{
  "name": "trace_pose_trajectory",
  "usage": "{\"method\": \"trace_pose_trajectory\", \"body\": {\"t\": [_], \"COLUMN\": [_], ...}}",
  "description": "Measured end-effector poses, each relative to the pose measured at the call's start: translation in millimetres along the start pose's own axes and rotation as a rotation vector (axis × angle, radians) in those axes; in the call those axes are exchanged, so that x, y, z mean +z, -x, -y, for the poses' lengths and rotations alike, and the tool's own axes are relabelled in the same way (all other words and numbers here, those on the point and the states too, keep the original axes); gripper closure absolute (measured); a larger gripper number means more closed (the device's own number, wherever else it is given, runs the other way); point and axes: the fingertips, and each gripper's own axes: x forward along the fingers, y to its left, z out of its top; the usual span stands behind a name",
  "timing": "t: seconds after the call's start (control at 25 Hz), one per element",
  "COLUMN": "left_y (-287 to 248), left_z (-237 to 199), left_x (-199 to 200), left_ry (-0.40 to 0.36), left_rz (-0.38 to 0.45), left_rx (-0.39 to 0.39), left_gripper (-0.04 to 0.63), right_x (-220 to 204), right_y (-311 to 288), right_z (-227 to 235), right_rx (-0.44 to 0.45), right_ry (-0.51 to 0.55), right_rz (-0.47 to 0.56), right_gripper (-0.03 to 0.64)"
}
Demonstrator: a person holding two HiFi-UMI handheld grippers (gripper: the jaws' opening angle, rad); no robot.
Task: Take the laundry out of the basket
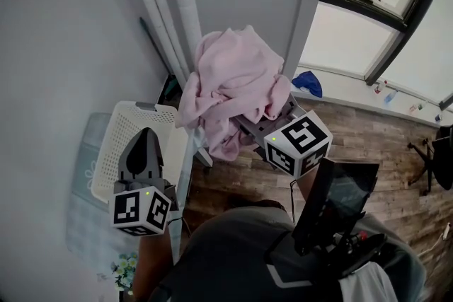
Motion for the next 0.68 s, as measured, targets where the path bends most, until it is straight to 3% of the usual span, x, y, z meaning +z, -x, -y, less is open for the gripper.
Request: {"method": "trace_pose_trajectory", "body": {"t": [0.68], "left_y": [-7.1], "left_z": [-5.3], "left_x": [-5.7], "left_ry": [0.019], "left_rz": [0.007], "left_rx": [-0.016], "left_gripper": [0.586], "right_x": [-4.1], "right_y": [0.5], "right_z": [4.2], "right_rx": [-0.044], "right_ry": [0.03], "right_rz": [-0.007], "right_gripper": [0.336]}}
